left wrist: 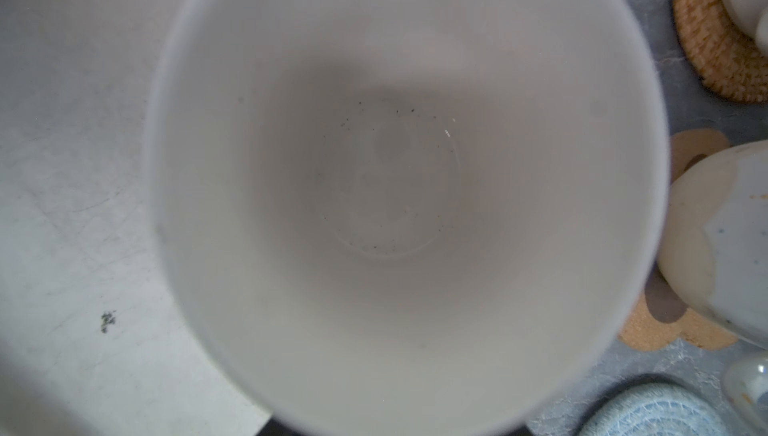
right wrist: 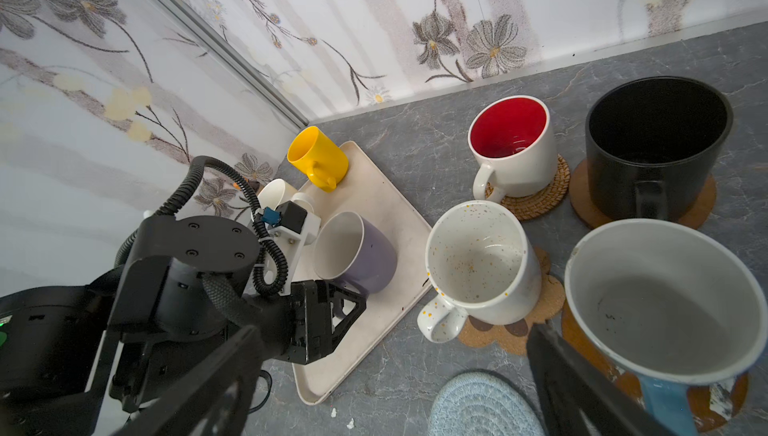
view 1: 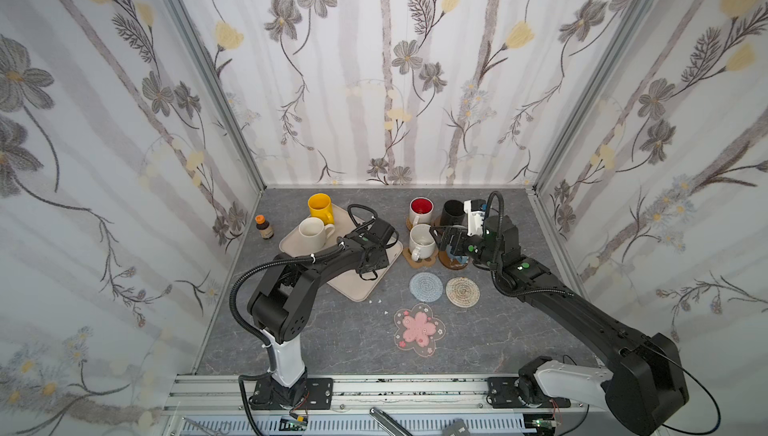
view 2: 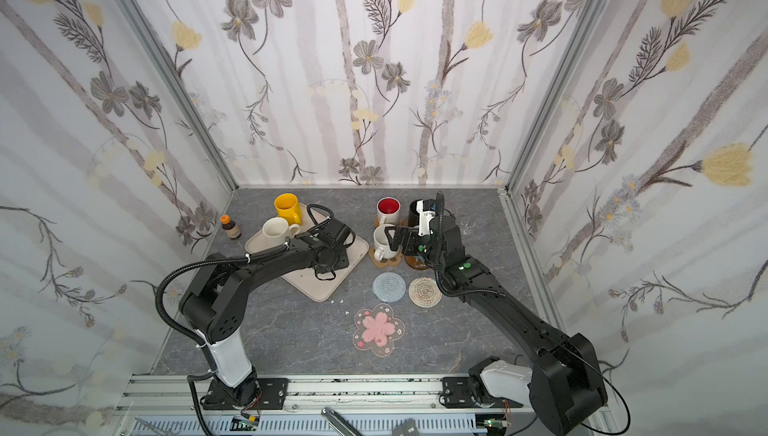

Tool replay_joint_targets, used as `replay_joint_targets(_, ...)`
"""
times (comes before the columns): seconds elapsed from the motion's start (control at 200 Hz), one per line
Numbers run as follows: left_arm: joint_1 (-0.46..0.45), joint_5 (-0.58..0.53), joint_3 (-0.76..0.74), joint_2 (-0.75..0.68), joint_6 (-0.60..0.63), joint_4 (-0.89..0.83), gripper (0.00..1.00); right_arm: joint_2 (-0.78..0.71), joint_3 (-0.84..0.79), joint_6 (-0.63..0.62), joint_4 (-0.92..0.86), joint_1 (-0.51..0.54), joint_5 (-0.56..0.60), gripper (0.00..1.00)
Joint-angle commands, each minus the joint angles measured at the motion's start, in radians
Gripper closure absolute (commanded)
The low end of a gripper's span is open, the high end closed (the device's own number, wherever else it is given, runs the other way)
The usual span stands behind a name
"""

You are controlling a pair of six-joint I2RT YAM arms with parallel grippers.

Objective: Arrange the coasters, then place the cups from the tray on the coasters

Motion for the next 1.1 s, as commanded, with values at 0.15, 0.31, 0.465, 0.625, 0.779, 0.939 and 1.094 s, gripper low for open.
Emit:
replay_joint_targets(0.15,0.009,-0.011,0.005,-0.076,0.016,0.041,0.2,-0.018,0.04,-0.077,-0.13,0.042,0.101,0.0)
replay_joint_targets(0.31,0.028,0.004,0.002,-0.178,0.065,0.041,0.0,-0.017,0.071,-0.095,-0.189,0.085,0.131,0.0)
replay_joint_targets(0.465,0.063,0.01,-0.046,-0.3,0.09,0.042,0.0,0.004,0.109,-0.102,-0.234,0.145,0.165,0.01)
replay_joint_targets(0.625,0.108,-0.001,-0.113,-0.412,0.115,0.043,0.0,0.051,0.137,-0.077,-0.248,0.229,0.205,0.06)
replay_joint_targets(0.779,0.159,-0.015,-0.173,-0.469,0.111,0.044,0.0,0.135,0.173,-0.052,-0.256,0.299,0.236,0.09)
replay_joint_targets(0.939,0.176,-0.082,-0.253,-0.539,0.059,0.063,0.0,0.258,0.233,-0.037,-0.254,0.367,0.242,0.12)
replay_joint_targets(1.094,0.203,-0.105,-0.305,-0.631,0.061,0.076,0.0,0.382,0.303,-0.022,-0.255,0.396,0.238,0.17)
